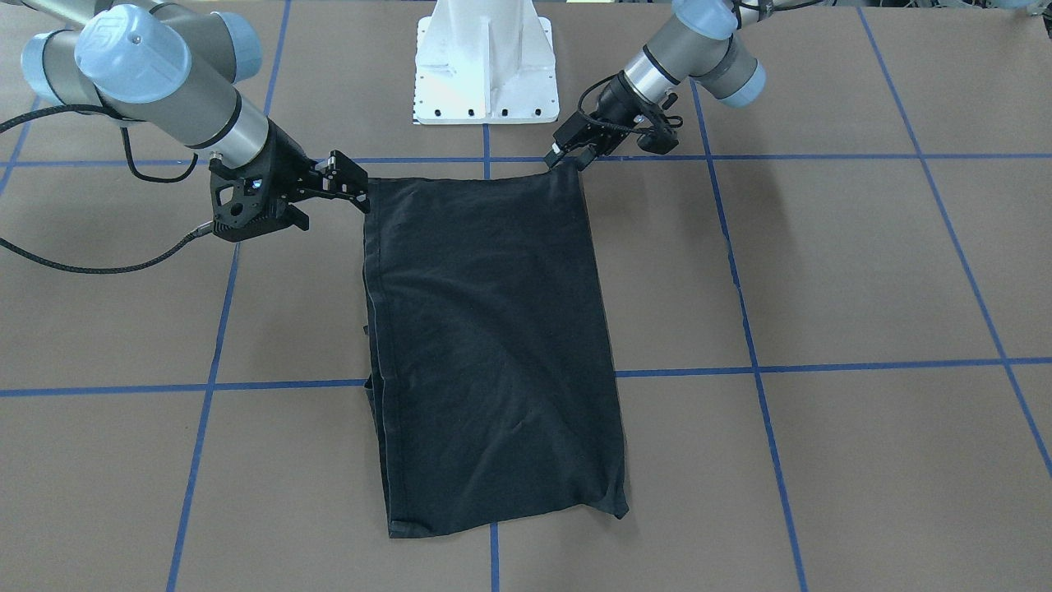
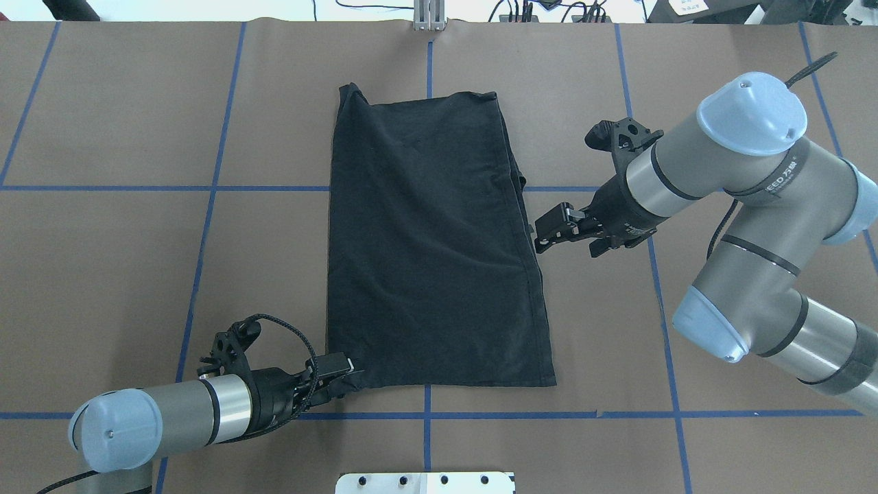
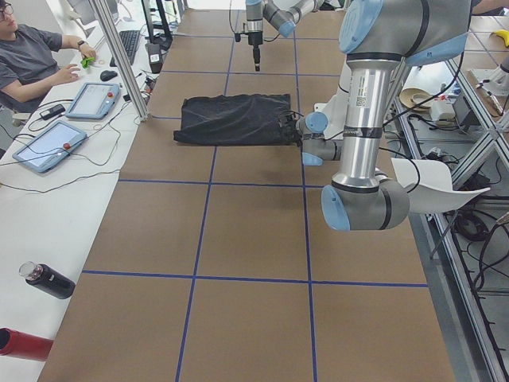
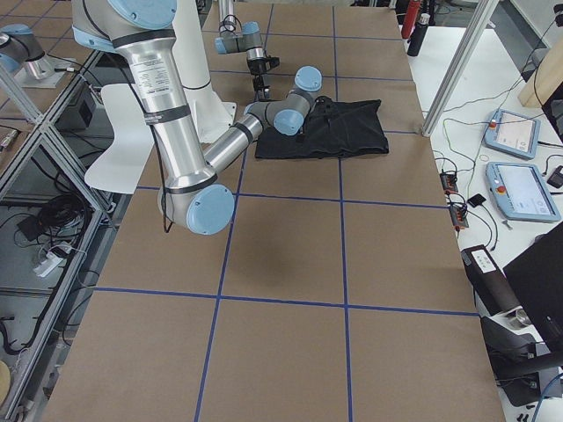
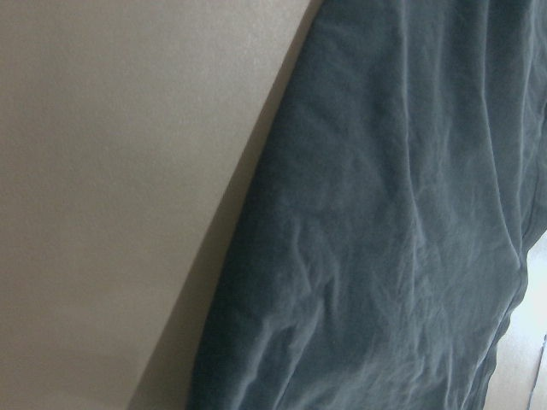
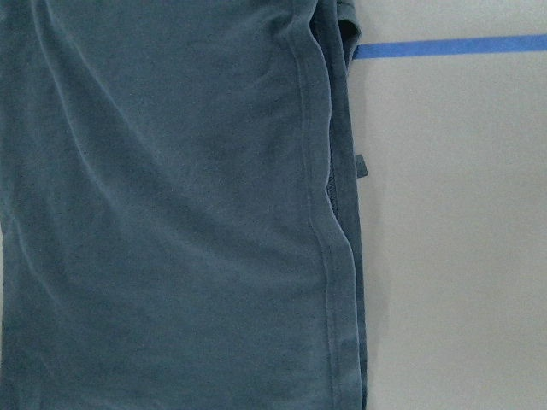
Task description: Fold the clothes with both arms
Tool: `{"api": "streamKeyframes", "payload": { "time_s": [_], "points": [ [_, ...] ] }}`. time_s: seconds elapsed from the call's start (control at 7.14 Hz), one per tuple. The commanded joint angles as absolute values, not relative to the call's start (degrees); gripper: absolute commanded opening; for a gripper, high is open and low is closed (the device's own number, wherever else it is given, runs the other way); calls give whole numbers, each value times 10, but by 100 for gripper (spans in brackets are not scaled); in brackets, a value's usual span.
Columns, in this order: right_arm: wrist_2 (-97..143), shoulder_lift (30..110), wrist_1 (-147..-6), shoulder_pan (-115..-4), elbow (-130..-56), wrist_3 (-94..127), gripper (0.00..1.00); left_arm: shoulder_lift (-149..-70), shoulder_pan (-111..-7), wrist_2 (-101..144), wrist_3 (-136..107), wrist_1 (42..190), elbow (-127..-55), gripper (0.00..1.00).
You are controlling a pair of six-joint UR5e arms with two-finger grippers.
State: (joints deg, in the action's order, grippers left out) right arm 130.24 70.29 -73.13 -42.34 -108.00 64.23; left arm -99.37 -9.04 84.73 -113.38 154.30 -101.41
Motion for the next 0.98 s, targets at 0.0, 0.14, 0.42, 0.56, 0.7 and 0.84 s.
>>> {"api": "streamKeyframes", "payload": {
  "time_s": [0.0, 0.14, 0.42, 0.56, 0.7, 0.84],
  "points": [
    [1303, 702, -731, -424, -1080, 642, 100, -996, -86, 848, -1134, 1542, -1011, 96],
    [1303, 702, -731, -424, -1080, 642, 100, -996, -87, 848, -1134, 1543, -1011, 93],
    [1303, 702, -731, -424, -1080, 642, 100, -995, -87, 850, -1133, 1542, -1011, 91],
    [1303, 702, -731, -424, -1080, 642, 100, -994, -88, 850, -1130, 1542, -1010, 91],
    [1303, 702, -731, -424, -1080, 642, 100, -995, -88, 850, -1129, 1542, -1011, 90],
    [1303, 702, -731, -424, -1080, 642, 100, -995, -88, 850, -1129, 1542, -1011, 84]
  ]
}}
